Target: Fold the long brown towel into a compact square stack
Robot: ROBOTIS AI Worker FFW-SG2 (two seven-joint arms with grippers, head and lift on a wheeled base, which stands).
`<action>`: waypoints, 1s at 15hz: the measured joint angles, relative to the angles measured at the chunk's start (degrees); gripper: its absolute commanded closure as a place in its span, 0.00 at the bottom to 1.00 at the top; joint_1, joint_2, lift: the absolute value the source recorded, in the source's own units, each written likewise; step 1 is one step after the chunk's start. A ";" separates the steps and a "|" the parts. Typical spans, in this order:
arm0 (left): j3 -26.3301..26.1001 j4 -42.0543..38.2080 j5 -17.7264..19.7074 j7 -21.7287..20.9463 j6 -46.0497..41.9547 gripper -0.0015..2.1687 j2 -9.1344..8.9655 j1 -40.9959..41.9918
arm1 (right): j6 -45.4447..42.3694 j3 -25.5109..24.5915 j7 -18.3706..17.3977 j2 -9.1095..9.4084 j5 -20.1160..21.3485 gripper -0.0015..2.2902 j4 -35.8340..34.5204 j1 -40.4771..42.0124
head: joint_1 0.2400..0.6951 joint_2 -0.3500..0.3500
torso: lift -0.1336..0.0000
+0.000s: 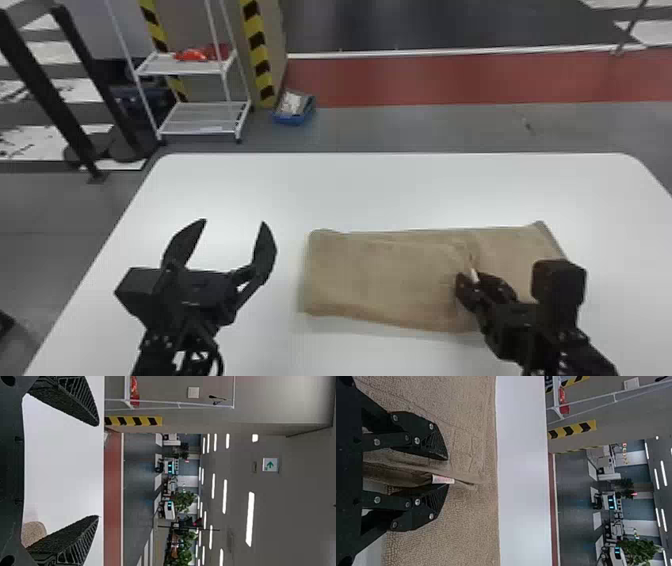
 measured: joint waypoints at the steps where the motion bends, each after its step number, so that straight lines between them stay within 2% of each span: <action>1: 0.01 -0.03 -0.07 0.00 0.04 0.02 0.00 0.02 | 0.01 0.04 0.00 0.00 0.01 0.65 -0.13 0.00 | 1.00 0.62 | 0.14; 10: 0.09 -0.09 -0.22 0.00 0.25 0.02 0.00 0.23 | -0.48 1.68 0.15 0.00 -1.16 0.65 -4.19 0.14 | 1.00 0.66 | 0.14; 13: 0.18 -0.17 -0.19 0.00 0.25 0.02 0.00 0.34 | 0.23 -1.29 0.10 0.00 -2.81 0.65 -8.19 -0.90 | 1.00 0.63 | 0.14; 15: 0.25 -0.15 0.00 -0.02 0.23 0.02 0.00 0.40 | 0.58 -3.26 0.08 0.00 -3.88 0.65 -7.46 -1.54 | 1.00 0.59 | 0.14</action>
